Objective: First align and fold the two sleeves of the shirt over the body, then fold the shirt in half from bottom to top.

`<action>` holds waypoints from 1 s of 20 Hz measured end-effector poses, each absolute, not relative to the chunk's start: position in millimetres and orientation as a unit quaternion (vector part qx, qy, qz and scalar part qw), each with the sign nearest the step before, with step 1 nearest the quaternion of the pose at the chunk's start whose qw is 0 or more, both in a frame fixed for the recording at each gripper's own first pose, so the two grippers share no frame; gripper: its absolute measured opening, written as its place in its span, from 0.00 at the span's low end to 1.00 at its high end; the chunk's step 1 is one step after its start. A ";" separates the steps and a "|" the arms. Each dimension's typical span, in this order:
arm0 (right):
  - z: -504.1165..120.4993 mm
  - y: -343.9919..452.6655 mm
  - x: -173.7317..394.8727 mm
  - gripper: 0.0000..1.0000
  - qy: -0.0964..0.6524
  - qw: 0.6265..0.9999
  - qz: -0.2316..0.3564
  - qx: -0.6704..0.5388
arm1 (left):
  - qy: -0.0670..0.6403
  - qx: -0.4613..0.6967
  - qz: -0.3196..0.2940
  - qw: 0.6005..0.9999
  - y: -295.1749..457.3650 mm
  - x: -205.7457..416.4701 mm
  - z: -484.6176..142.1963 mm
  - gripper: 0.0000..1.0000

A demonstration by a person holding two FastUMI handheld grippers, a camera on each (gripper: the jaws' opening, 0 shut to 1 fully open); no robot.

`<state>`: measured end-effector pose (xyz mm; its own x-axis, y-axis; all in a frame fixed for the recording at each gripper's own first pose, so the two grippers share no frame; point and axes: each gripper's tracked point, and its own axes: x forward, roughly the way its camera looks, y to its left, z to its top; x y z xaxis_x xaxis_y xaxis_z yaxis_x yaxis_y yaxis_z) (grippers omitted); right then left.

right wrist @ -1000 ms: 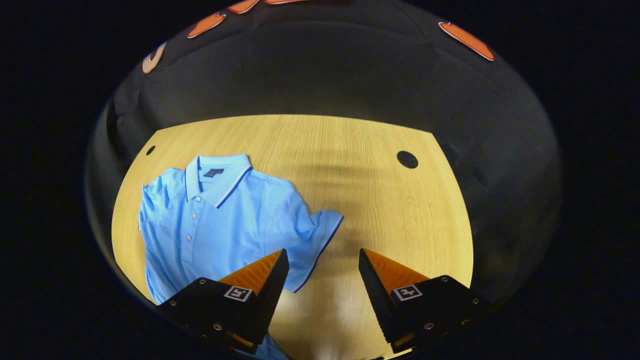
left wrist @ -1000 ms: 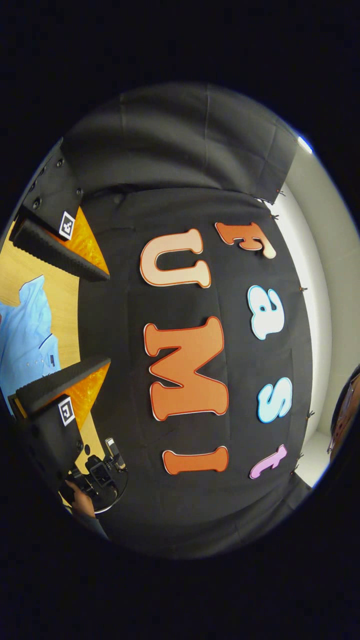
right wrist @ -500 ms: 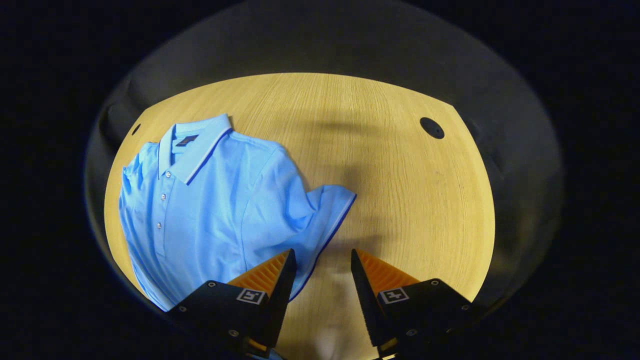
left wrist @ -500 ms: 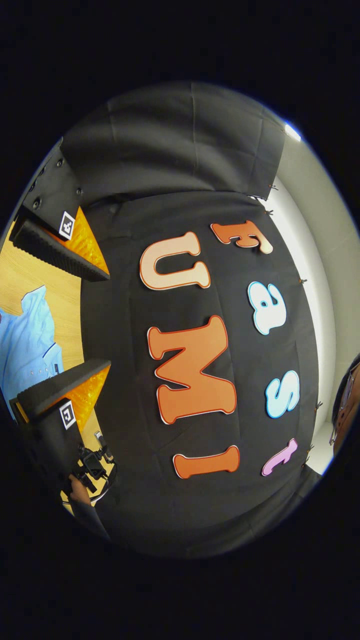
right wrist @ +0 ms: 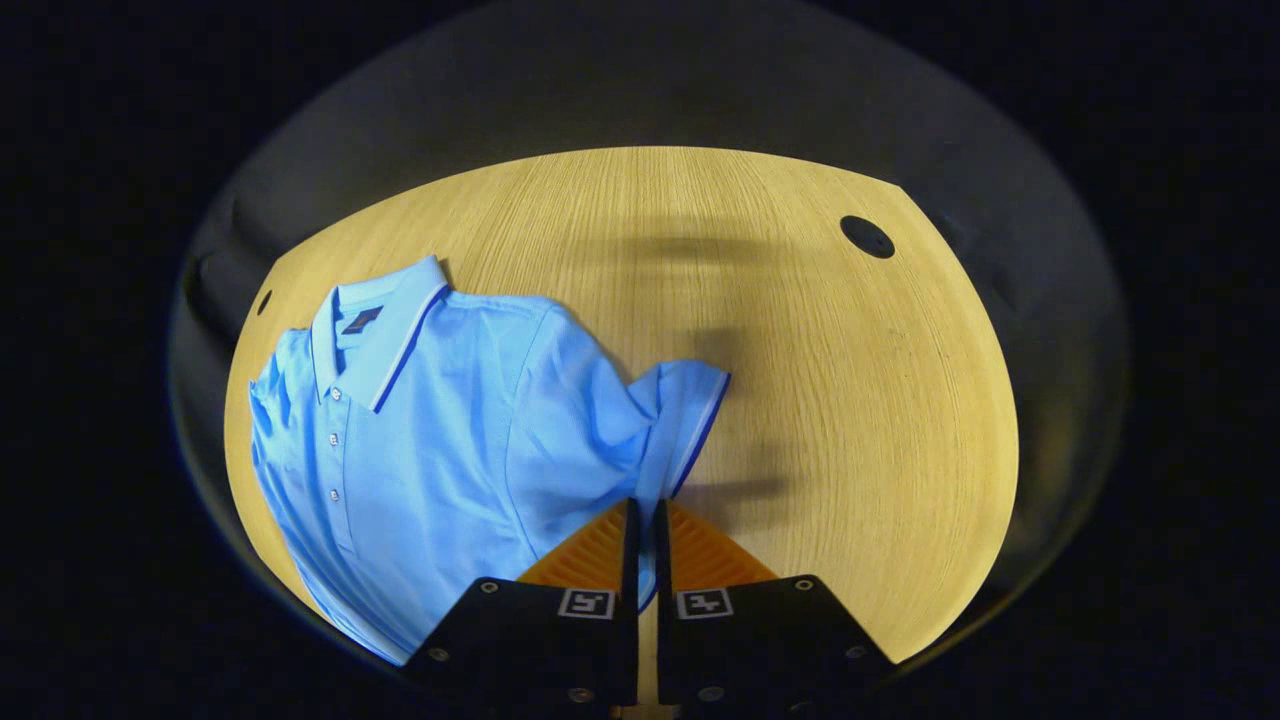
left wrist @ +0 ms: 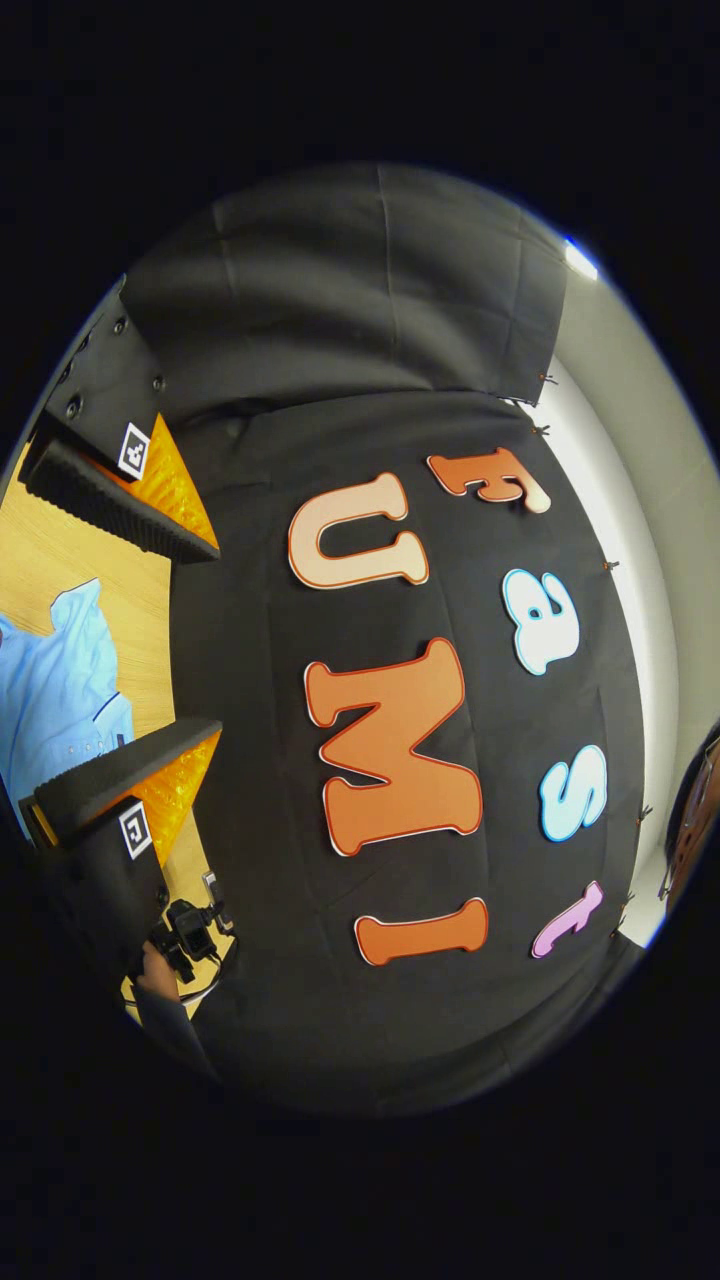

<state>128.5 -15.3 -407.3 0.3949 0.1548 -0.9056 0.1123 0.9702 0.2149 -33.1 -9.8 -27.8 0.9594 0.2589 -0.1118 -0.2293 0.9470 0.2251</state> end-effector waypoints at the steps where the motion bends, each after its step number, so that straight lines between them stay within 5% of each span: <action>1: -402.4 -12.3 130.3 0.05 0.546 0.825 0.019 0.144 | 0.070 0.107 0.127 0.984 -7.9 -33.9 -26.2 1.00; 16: -326.9 77.6 150.0 0.04 0.466 0.861 0.128 0.162 | 0.090 0.077 0.157 0.980 40.1 -26.7 -51.6 1.00; 20: -312.7 113.7 142.3 0.14 0.459 0.859 0.159 0.162 | 0.105 0.034 0.130 0.985 65.5 -5.6 -79.9 1.00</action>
<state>142.3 113.7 -312.7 0.5290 0.4213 -0.7366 -0.1240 0.8971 0.4241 -5.6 65.5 -79.9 0.9441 0.2639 -0.1977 -0.2496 0.9637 0.0944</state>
